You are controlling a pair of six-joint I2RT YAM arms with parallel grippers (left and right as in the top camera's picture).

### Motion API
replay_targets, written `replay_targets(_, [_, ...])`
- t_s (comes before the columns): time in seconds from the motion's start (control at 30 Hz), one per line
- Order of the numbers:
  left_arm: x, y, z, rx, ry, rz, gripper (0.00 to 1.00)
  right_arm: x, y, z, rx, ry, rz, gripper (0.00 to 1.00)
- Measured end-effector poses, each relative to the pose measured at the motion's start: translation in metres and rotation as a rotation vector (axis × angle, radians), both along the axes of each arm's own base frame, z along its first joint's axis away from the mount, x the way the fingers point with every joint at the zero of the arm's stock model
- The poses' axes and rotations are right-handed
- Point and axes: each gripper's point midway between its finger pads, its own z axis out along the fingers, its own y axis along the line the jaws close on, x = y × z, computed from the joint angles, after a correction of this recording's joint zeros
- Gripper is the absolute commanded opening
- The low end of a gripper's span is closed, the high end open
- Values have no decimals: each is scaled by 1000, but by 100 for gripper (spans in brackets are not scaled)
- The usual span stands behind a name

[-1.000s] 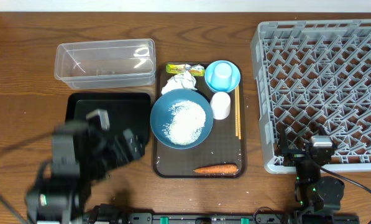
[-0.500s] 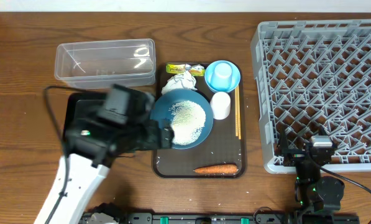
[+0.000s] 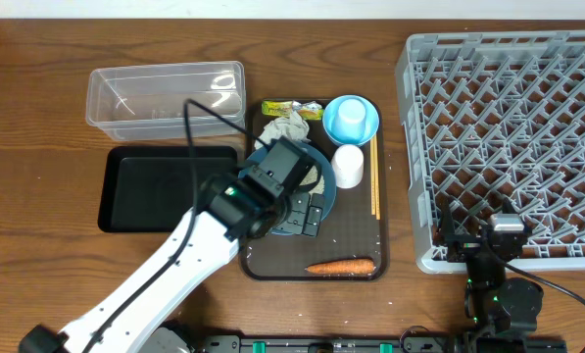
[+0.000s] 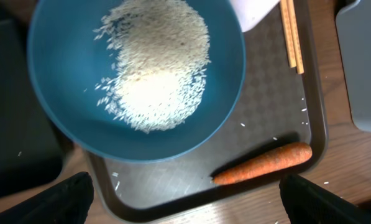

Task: Sort waste into correct bins and load items into the dishwasher rack
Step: 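Move the left gripper to the blue rice bowl and grasp its rim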

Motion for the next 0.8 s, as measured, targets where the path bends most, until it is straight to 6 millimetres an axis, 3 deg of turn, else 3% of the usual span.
replay_targets(0.3, [6, -36, -47, 70, 32, -209, 98, 0, 0, 0, 0, 0, 0, 99])
replay_targets(0.5, [4, -38, -81, 135, 106, -243, 98, 0, 0, 0, 0, 0, 0, 99])
replay_targets(0.8, [20, -53, -81, 102, 31, -296, 98, 0, 0, 0, 0, 0, 0, 99])
